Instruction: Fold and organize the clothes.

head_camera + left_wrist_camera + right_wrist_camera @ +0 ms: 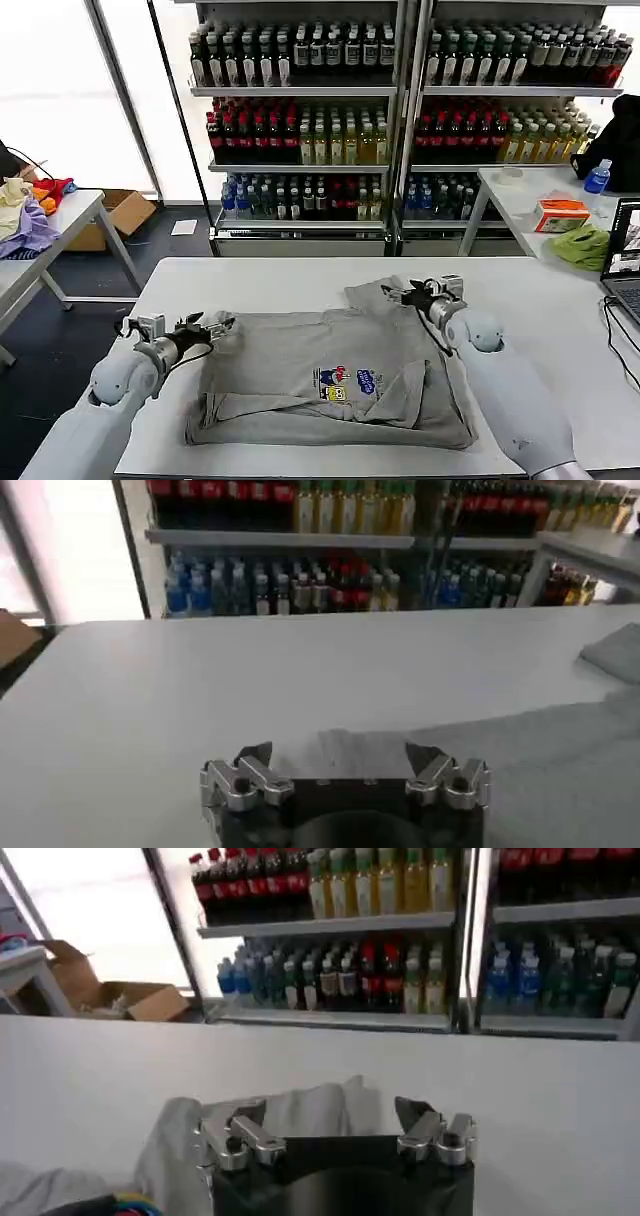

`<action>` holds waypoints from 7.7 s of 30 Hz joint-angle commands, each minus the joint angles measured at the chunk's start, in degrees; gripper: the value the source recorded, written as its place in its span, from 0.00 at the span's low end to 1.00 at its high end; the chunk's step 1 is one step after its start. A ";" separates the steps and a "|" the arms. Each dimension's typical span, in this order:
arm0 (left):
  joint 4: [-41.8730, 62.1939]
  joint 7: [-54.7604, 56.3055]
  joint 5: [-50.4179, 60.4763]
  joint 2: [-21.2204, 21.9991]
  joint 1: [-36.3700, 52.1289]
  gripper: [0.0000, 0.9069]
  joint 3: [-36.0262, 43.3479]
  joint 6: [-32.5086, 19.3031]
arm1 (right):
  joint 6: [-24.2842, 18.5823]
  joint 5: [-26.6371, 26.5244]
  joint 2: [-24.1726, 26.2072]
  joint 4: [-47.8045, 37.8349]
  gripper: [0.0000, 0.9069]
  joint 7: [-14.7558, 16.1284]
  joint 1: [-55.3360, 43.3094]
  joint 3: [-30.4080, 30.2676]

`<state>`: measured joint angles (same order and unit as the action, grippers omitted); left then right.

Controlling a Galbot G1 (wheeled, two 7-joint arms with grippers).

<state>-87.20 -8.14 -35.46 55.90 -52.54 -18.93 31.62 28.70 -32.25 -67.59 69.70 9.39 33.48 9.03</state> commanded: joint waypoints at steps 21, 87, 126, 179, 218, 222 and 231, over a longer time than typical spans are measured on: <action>2.84 -0.64 1.19 1.49 0.49 0.02 2.97 -0.48 | 0.25 -2.50 -3.26 -5.84 0.00 -1.71 -2.84 -2.01; -38.49 7.16 8.58 4.01 -50.05 1.00 -17.88 -0.56 | -1.85 -7.47 9.20 52.64 1.00 -8.95 60.61 28.23; -28.97 15.80 11.75 19.93 -41.68 0.99 -13.67 -11.73 | -35.34 -1.56 2.14 43.48 1.00 2.82 64.41 38.48; -27.33 14.44 4.32 5.70 -37.65 0.01 -38.23 -12.68 | -34.03 -3.89 2.67 45.17 1.00 1.91 62.59 37.54; -21.49 23.77 -11.23 14.50 -18.08 1.00 13.37 -8.73 | -32.79 -3.95 0.03 47.33 1.00 1.37 65.49 40.18; -25.71 23.69 -10.98 14.90 -20.31 1.00 13.02 -8.50 | -32.35 -3.53 0.42 46.48 1.00 0.84 64.37 39.66; -41.34 23.84 -16.77 12.44 -27.27 1.00 4.63 -5.41 | -30.86 -3.91 0.15 46.73 1.00 0.42 62.92 37.39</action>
<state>-117.18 16.98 -45.90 67.96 -75.50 -8.56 23.44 -3.19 -36.07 -67.20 116.49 10.11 97.32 47.81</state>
